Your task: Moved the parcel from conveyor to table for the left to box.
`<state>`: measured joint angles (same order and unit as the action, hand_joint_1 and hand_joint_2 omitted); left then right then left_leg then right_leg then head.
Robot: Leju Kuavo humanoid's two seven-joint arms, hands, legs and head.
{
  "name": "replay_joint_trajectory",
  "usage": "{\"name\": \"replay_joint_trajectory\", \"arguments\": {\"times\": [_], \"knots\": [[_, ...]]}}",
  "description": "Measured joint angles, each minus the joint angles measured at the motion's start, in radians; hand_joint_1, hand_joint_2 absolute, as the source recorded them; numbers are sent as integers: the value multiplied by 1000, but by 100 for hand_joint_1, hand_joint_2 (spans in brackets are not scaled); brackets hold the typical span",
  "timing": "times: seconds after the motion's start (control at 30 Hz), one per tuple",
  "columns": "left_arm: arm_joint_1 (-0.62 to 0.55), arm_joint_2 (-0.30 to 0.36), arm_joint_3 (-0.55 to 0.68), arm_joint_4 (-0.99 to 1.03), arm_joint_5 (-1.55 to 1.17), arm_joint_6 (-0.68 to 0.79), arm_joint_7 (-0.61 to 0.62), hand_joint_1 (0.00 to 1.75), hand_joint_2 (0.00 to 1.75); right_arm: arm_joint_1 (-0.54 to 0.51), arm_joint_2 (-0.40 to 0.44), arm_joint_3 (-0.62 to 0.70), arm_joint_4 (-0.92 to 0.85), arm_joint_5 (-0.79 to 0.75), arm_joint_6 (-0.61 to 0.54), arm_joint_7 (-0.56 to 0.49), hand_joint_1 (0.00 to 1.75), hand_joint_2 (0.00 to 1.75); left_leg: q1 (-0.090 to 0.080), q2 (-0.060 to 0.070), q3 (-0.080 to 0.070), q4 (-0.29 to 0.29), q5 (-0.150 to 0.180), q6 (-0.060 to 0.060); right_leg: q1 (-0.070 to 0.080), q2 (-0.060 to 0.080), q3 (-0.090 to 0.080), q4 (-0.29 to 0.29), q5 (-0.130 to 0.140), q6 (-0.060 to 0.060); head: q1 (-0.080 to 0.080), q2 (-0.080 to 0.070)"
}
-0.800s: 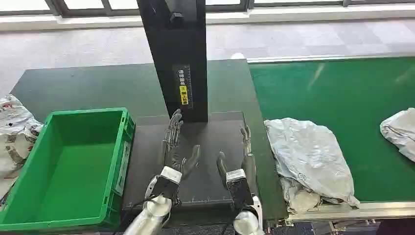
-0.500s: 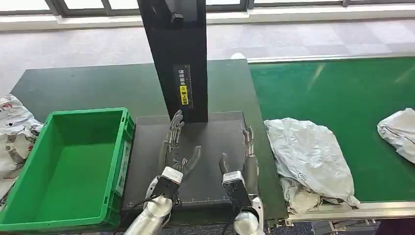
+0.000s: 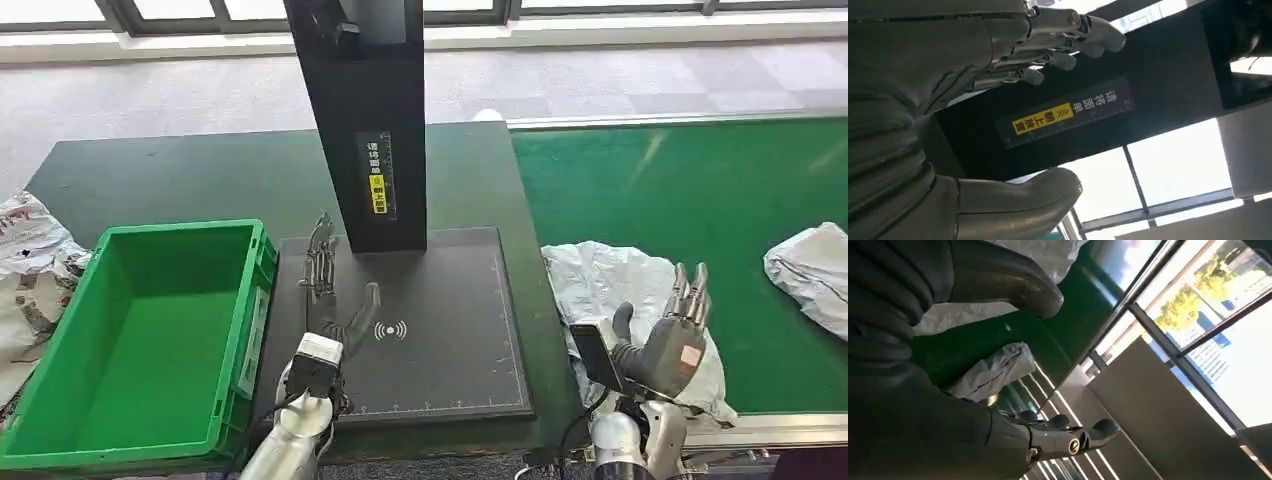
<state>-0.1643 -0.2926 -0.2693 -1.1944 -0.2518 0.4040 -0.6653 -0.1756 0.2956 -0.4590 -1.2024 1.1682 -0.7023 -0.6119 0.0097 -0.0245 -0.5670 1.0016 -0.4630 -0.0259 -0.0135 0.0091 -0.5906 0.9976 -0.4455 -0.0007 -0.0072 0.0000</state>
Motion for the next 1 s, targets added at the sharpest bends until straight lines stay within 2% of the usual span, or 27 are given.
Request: {"name": "replay_joint_trajectory", "arguments": {"times": [0.1,0.23,0.3,0.4,0.57,0.7,0.83,0.87,1.0], "knots": [[7,0,9,-25,-1,0,2,0,175,-49,15,-105,32,87,1,36,0,175,0,0,0,0,0,0,0,0,1,0,0,0,0,0],[26,1,21,-53,-11,0,10,0,175,-87,21,-160,79,142,2,67,0,175,0,1,0,0,0,0,0,1,0,0,0,0,0,0],[37,2,24,-71,-17,0,17,0,175,-107,29,-204,122,185,2,136,0,175,0,0,0,0,0,0,0,1,0,0,0,0,0,0],[43,4,29,-88,-23,-2,29,0,175,-120,26,-209,190,216,2,242,0,175,0,0,0,0,0,0,0,1,0,0,0,0,0,0],[45,5,30,-101,-31,-3,34,0,175,-135,18,-209,268,233,2,291,0,175,0,0,0,0,0,0,0,1,0,0,0,0,0,0],[46,5,34,-105,-32,-8,34,0,175,-164,-26,-209,427,270,20,427,0,175,0,0,0,0,0,0,0,0,1,0,0,0,0,0],[51,5,42,-108,-38,-10,37,0,175,-188,-60,-191,542,303,97,551,0,175,0,0,1,0,0,0,0,0,1,0,0,0,0,0],[51,5,43,-110,-39,-10,39,0,175,-193,-68,-187,567,312,119,584,175,175,0,0,1,0,0,0,0,0,1,0,0,0,0,0],[53,5,43,-118,-48,-11,54,0,175,-208,-88,-170,627,323,158,644,175,175,0,0,1,0,0,0,1,0,1,0,0,0,0,0]]}}
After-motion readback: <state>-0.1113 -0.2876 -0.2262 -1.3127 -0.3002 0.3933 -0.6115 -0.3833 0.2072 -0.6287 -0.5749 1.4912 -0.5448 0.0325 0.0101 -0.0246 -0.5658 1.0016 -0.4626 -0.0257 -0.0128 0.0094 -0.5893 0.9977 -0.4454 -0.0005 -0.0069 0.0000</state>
